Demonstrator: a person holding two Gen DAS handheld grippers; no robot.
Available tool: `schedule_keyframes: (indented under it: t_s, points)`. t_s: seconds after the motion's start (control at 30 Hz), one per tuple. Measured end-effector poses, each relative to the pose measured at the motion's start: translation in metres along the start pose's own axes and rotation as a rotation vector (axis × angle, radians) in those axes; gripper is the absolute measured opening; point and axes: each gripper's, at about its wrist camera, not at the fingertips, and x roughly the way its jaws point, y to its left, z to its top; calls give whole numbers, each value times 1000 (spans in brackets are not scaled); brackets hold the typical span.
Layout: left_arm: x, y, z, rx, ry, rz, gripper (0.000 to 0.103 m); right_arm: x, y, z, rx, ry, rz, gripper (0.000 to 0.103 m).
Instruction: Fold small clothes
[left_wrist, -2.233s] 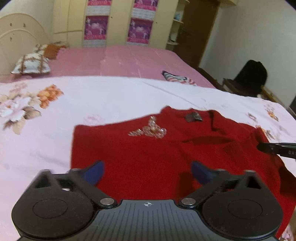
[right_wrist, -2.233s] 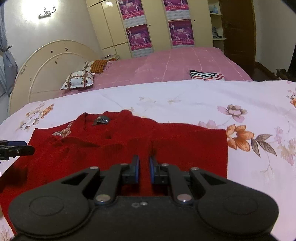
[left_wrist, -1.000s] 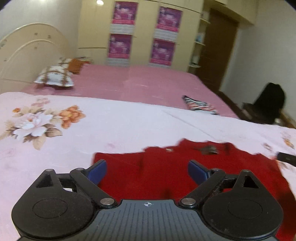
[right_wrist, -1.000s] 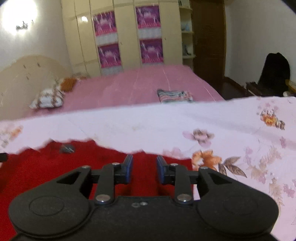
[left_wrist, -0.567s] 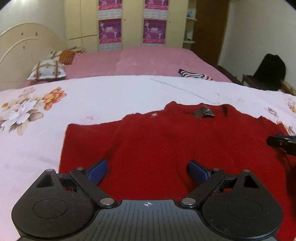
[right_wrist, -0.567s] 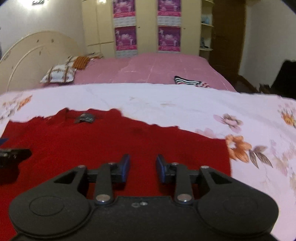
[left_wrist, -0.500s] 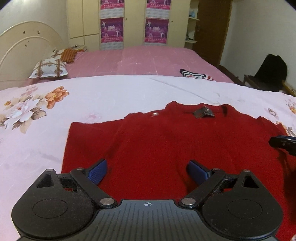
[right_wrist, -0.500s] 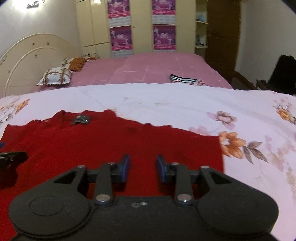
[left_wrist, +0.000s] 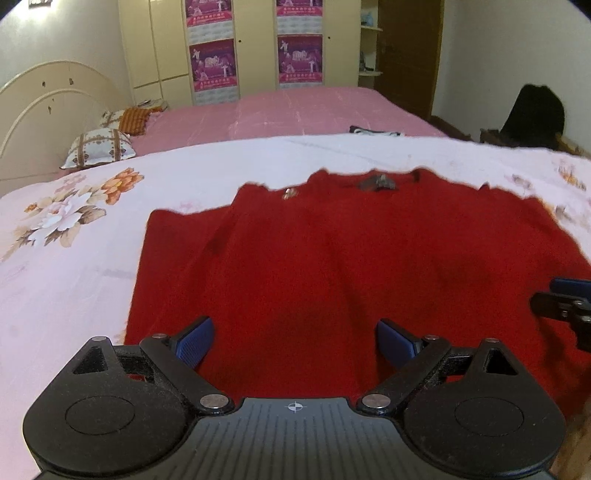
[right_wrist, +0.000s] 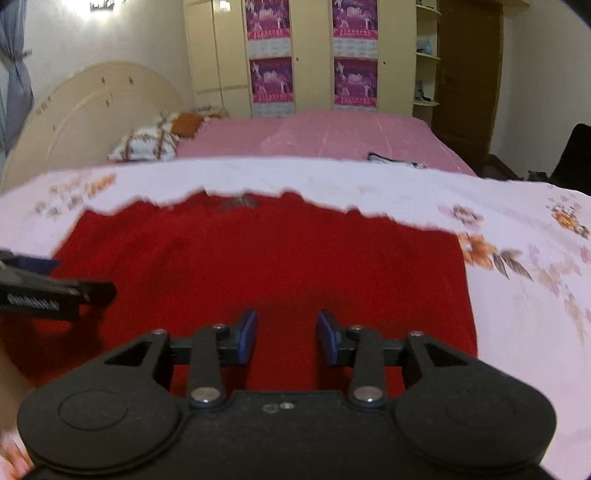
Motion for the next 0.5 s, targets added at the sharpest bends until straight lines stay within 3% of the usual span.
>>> schedule_keyframes:
  t_s: [0.33, 0.5]
  points:
    - [-20, 10, -18, -10, 22, 16, 94, -24, -20, -31, 10, 22, -79, 37]
    - [-49, 26, -33, -165, 65, -49, 94, -43, -15, -26, 49, 4, -51, 38]
